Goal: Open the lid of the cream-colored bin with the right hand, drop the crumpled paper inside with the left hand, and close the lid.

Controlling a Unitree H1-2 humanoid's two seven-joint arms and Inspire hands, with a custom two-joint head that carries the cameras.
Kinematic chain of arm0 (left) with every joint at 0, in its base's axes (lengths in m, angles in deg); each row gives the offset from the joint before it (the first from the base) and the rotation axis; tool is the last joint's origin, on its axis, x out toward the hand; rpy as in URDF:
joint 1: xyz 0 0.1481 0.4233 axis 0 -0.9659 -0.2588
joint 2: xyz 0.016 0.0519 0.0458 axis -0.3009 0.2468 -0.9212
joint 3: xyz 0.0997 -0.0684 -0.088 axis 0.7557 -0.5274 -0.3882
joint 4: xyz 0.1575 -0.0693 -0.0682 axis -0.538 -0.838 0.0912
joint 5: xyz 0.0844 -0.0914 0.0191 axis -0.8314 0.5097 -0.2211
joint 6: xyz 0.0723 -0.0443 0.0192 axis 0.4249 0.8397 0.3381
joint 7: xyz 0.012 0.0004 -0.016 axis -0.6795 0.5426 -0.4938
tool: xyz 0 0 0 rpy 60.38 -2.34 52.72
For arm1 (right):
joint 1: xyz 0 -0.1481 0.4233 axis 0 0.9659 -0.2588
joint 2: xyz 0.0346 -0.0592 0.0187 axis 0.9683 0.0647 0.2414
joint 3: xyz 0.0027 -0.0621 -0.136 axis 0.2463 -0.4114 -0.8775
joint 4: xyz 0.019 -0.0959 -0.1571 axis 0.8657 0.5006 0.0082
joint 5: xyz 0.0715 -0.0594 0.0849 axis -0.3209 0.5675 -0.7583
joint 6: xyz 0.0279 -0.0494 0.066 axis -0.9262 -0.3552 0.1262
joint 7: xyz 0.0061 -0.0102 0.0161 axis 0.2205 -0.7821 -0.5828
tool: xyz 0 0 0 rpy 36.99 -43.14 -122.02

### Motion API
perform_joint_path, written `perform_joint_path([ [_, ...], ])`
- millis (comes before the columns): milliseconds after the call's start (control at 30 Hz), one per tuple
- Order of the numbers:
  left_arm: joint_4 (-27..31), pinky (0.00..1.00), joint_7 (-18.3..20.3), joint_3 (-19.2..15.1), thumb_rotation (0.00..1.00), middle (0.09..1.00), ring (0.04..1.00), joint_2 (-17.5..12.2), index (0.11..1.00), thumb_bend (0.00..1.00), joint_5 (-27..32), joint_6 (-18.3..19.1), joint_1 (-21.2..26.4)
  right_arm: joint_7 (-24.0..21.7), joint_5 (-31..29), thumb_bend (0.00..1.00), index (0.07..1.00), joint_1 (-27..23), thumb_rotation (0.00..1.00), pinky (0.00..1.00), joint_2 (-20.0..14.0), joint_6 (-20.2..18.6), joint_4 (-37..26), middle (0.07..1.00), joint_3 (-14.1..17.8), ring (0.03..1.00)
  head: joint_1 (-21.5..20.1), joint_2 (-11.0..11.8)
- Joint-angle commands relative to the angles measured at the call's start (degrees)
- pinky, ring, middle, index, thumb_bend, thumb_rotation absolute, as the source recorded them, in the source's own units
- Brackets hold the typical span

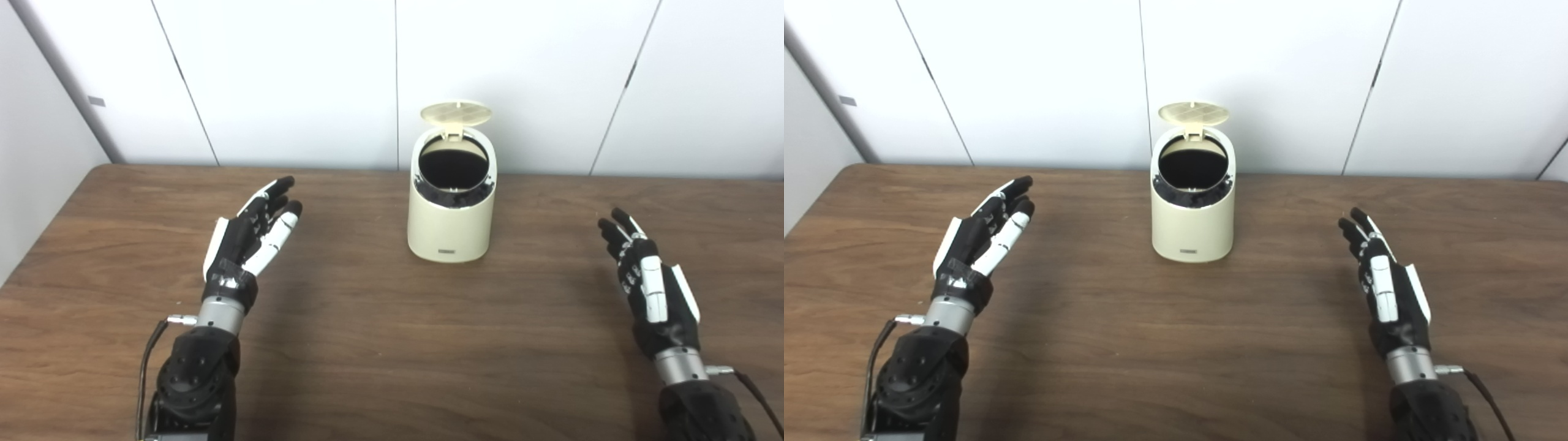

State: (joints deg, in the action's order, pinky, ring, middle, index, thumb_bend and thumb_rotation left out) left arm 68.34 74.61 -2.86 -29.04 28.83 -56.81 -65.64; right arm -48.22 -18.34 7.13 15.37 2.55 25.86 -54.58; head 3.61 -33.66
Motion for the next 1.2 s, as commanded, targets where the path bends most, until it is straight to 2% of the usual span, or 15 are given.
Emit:
perform_joint_path([
  [0,-0.3,1.00,0.2,-0.6,0.65,1.000,1.000,0.0,1.000,0.48,2.4,-3.7,0.4,0.3,-0.2,0.57,0.929,1.8,1.00,0.98,1.0,0.0,0.9,0.896,-0.4,0.940,-0.1,-0.1],
  [200,-4.6,1.00,0.4,-0.4,0.89,1.000,1.000,1.0,1.000,0.46,4.5,-11.0,-1.9,0.3,0.1,0.59,0.930,2.0,1.00,0.97,1.0,0.7,0.8,0.897,-0.4,0.936,-0.4,-0.2],
  [333,-7.1,1.00,0.2,-0.6,0.98,1.000,1.000,1.5,1.000,0.44,6.2,-14.0,-2.7,0.5,0.5,0.59,0.937,2.1,1.00,0.96,1.1,0.5,0.4,0.902,-0.3,0.936,-0.9,-0.3],
  [533,-8.3,1.00,-0.3,0.2,1.00,1.000,1.000,1.3,1.000,0.45,5.2,-15.0,-3.9,0.3,-0.6,0.63,0.935,2.2,1.00,0.97,1.4,0.3,0.1,0.908,0.1,0.936,-1.5,-0.7],
  [900,-11.9,1.00,-0.6,1.6,1.00,1.000,1.000,2.0,1.000,0.42,4.8,-18.7,-5.6,1.4,0.9,0.63,0.929,2.9,1.00,0.97,2.5,-0.8,-2.3,0.928,-0.4,0.936,-5.0,-0.9],
  [1167,-15.3,1.00,-0.2,1.6,1.00,1.000,1.000,1.3,1.000,0.37,4.4,-21.9,-5.8,1.8,1.6,0.63,0.972,3.5,1.00,1.00,3.4,-1.2,-3.8,0.982,-0.8,0.983,-7.9,-0.7],
])
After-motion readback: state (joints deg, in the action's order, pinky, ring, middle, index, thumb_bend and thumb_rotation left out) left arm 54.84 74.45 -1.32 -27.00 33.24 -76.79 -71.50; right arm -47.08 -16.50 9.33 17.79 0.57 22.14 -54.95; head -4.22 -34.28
